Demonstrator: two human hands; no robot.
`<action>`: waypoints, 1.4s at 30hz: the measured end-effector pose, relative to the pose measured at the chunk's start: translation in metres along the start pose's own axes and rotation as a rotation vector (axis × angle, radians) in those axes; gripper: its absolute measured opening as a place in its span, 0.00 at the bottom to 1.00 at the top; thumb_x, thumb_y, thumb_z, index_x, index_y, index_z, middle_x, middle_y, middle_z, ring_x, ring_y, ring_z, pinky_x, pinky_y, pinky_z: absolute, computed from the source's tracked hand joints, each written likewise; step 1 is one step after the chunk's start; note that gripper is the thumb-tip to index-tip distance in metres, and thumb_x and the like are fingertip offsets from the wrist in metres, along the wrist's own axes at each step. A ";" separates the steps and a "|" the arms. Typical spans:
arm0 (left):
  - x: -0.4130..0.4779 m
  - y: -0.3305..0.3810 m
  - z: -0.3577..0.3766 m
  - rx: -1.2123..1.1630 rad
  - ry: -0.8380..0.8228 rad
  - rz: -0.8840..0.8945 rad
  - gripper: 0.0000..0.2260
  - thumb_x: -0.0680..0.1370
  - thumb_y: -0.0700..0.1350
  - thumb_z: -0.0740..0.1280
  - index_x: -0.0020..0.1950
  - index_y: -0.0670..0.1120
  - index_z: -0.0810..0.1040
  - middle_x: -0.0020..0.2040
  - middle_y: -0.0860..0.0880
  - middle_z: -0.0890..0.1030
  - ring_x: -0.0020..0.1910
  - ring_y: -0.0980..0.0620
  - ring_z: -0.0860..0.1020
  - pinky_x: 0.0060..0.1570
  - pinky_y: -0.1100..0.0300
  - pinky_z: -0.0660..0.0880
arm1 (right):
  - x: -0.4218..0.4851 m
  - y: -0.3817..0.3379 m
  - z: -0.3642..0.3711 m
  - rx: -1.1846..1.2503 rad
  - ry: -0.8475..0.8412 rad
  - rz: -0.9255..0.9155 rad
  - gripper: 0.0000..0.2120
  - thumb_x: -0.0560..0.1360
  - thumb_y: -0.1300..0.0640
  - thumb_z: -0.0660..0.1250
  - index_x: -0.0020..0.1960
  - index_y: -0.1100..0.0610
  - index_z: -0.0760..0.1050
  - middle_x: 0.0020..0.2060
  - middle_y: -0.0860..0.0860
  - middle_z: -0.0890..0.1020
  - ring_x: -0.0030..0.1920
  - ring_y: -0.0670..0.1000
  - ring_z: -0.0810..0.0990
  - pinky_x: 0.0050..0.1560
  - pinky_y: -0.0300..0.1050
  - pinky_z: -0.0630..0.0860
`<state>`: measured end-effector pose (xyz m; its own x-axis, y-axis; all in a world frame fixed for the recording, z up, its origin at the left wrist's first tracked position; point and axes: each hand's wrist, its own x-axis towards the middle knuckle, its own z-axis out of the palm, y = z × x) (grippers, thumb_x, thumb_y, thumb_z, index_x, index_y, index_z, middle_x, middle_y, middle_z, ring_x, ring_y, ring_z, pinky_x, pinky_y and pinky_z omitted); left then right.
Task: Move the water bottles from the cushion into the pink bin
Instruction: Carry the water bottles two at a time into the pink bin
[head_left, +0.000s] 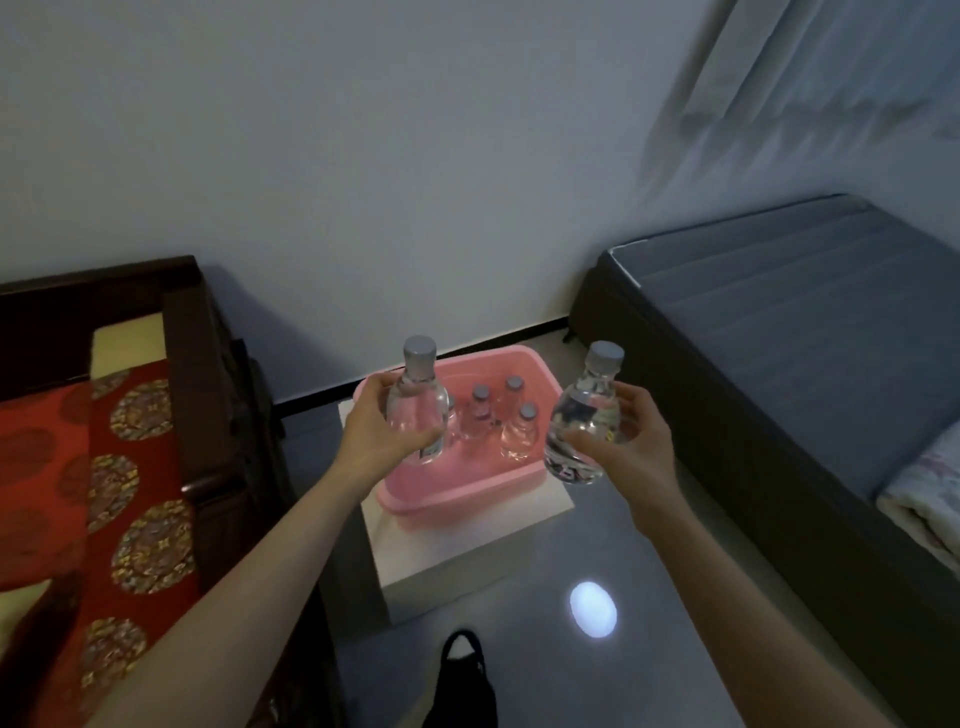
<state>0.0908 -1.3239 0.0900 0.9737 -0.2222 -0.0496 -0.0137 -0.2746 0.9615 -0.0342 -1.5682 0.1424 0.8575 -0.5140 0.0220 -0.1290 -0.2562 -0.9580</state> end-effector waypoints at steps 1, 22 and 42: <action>0.018 -0.003 0.007 -0.019 0.029 -0.021 0.31 0.58 0.51 0.80 0.56 0.55 0.69 0.55 0.51 0.78 0.53 0.50 0.78 0.50 0.56 0.75 | 0.024 0.004 0.003 -0.021 -0.042 0.004 0.29 0.61 0.61 0.80 0.53 0.41 0.72 0.51 0.44 0.80 0.49 0.43 0.81 0.42 0.35 0.76; 0.117 -0.106 0.078 0.065 0.175 -0.326 0.32 0.60 0.41 0.79 0.58 0.52 0.67 0.56 0.54 0.75 0.57 0.51 0.74 0.53 0.58 0.74 | 0.179 0.149 0.105 -0.285 -0.384 0.192 0.28 0.55 0.41 0.80 0.50 0.41 0.70 0.44 0.38 0.83 0.42 0.38 0.82 0.39 0.36 0.77; 0.166 -0.207 0.114 0.122 0.417 -0.496 0.27 0.60 0.35 0.76 0.56 0.48 0.73 0.56 0.45 0.79 0.55 0.46 0.78 0.59 0.49 0.74 | 0.185 0.252 0.168 -0.437 -0.479 0.261 0.29 0.63 0.70 0.74 0.60 0.56 0.68 0.50 0.53 0.78 0.48 0.54 0.79 0.42 0.34 0.69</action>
<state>0.2292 -1.4106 -0.1476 0.8772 0.3323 -0.3465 0.4577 -0.3610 0.8125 0.1760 -1.5902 -0.1434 0.8833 -0.2117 -0.4184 -0.4633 -0.5312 -0.7093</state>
